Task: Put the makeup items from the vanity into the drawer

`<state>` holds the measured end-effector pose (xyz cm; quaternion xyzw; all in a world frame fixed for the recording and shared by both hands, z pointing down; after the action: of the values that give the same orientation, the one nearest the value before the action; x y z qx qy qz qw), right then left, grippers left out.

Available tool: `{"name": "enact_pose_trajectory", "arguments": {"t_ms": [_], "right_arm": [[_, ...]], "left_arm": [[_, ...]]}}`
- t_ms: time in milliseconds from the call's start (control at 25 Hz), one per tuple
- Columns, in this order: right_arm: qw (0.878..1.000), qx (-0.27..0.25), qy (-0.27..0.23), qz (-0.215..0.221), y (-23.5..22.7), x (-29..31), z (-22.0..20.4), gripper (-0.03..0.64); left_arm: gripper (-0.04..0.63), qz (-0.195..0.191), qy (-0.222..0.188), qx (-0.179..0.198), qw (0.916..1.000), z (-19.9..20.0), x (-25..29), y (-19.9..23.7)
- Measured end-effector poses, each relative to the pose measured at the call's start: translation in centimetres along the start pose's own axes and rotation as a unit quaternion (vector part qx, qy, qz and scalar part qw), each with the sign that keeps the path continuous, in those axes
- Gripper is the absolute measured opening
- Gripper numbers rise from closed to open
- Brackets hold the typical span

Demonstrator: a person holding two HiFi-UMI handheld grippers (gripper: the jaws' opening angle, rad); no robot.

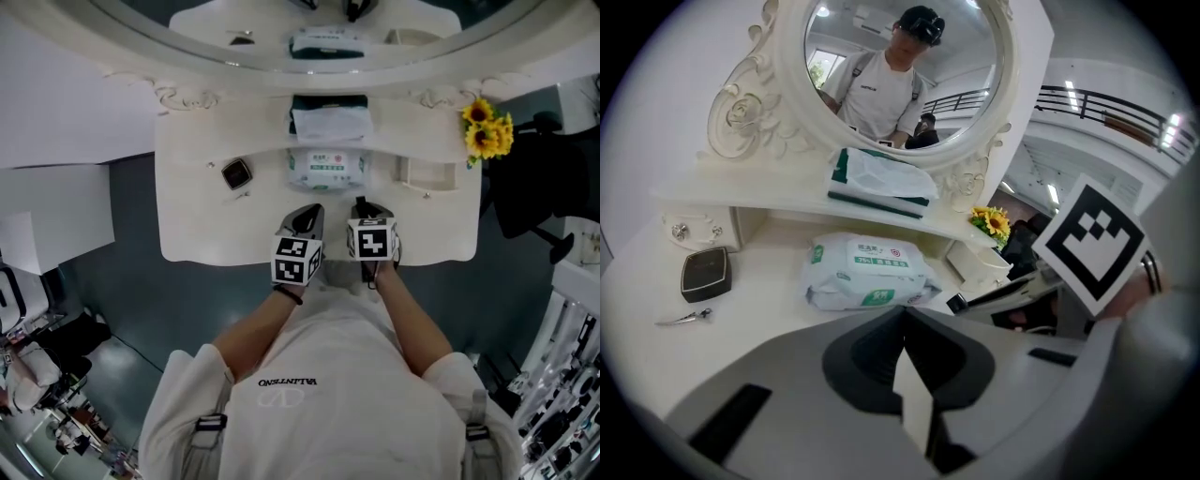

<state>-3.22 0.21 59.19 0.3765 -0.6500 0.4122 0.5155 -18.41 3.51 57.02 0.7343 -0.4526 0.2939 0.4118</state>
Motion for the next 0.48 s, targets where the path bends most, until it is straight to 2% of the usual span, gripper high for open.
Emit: {"name": "enact_pose_trajectory", "arguments": {"t_ms": [480], "right_arm": [[0.999,0.023,-0.037,-0.002,-3.3,-2.7,-1.2,0.104]], "left_arm": [[0.0,-0.016,0.021,0.023,0.9994,1.2,1.8,-4.8]]}}
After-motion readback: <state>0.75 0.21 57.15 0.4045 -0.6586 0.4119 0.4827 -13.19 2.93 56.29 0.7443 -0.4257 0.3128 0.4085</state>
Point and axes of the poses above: the fingertips, and each gripper's own axes: x forward along the fingers, y to its left, z out of its top, the point moved 8 cm from there along -x, backward along the fingers, and after that the axes turned 15 degrees about y, right-handed, at the moved point
